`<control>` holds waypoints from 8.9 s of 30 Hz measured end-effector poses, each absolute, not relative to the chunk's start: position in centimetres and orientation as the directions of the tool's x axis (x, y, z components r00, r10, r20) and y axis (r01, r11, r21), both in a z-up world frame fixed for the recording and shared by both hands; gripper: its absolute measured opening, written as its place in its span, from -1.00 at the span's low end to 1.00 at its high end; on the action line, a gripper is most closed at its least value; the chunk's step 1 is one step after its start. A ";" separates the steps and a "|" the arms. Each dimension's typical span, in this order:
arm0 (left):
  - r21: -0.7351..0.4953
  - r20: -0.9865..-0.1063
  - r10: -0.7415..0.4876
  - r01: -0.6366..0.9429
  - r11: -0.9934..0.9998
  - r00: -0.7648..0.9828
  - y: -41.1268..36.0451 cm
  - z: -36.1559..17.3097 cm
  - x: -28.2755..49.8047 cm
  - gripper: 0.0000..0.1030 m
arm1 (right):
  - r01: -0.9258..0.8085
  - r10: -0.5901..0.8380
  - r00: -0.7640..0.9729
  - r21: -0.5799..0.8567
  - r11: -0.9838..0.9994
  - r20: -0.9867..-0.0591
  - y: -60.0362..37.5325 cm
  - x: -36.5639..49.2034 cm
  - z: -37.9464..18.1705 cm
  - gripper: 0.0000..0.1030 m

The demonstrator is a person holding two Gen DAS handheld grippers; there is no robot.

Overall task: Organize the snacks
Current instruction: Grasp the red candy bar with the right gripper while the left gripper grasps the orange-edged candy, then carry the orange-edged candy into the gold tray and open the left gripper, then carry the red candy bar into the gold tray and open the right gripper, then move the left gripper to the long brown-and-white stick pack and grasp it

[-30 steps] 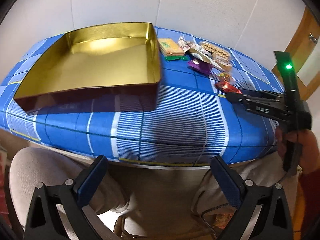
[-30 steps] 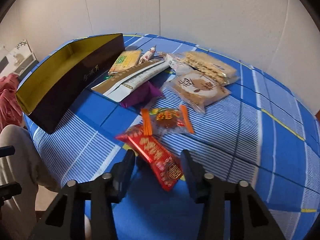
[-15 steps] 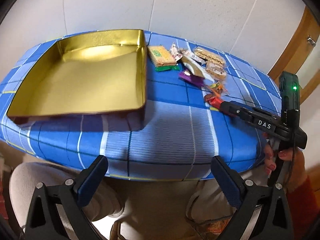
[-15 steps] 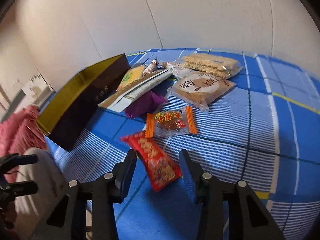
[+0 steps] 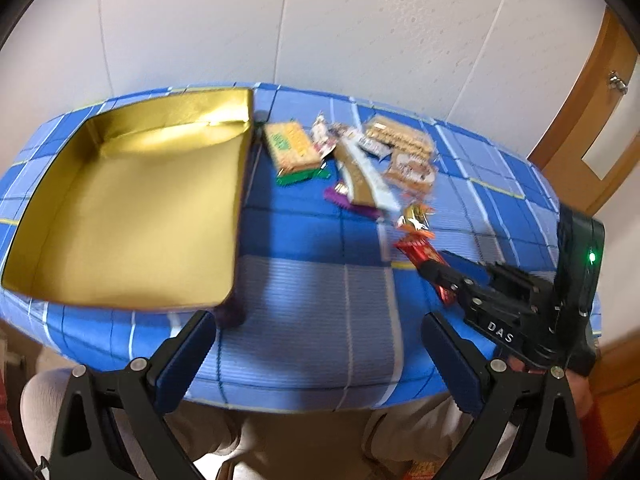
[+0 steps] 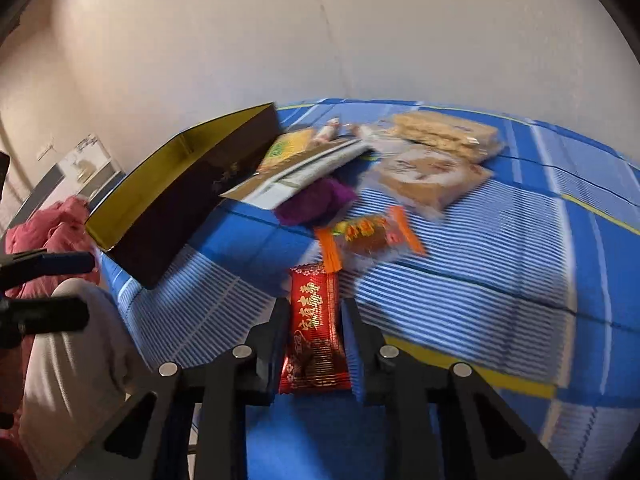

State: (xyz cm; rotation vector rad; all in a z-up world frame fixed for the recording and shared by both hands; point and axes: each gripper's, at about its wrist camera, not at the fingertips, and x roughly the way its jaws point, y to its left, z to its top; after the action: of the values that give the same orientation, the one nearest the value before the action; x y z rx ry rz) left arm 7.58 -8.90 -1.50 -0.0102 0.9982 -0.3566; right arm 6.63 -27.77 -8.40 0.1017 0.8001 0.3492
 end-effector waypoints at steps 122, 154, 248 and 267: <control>0.110 -0.882 0.100 -0.005 0.994 0.460 9.7 -4.2 33.7 -0.21 | 0.145 0.071 0.767 0.281 0.949 -0.637 -34.5 6.4 -8.6 -0.50; -0.028 -0.704 0.038 -0.082 0.996 0.709 10.4 -3.7 19.2 0.70 | -0.141 0.290 0.785 0.299 0.944 -0.547 -23.9 8.2 -1.9 -0.50; 0.050 -0.663 -0.123 0.207 0.977 0.738 -3.0 0.0 10.0 1.00 | 0.247 -0.028 0.619 0.160 0.956 -0.785 -28.8 20.0 -6.3 0.49; 0.024 -0.802 -0.178 0.328 0.944 0.570 -12.9 -0.3 16.3 1.00 | 0.129 0.018 0.711 0.155 0.979 -0.703 -31.5 12.5 -8.1 0.21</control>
State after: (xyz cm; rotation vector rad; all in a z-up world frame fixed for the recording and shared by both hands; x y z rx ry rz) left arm 16.33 -12.92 -0.31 0.1771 0.9188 -0.2984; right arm 12.49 -31.46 -8.05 0.1991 0.7785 -0.0619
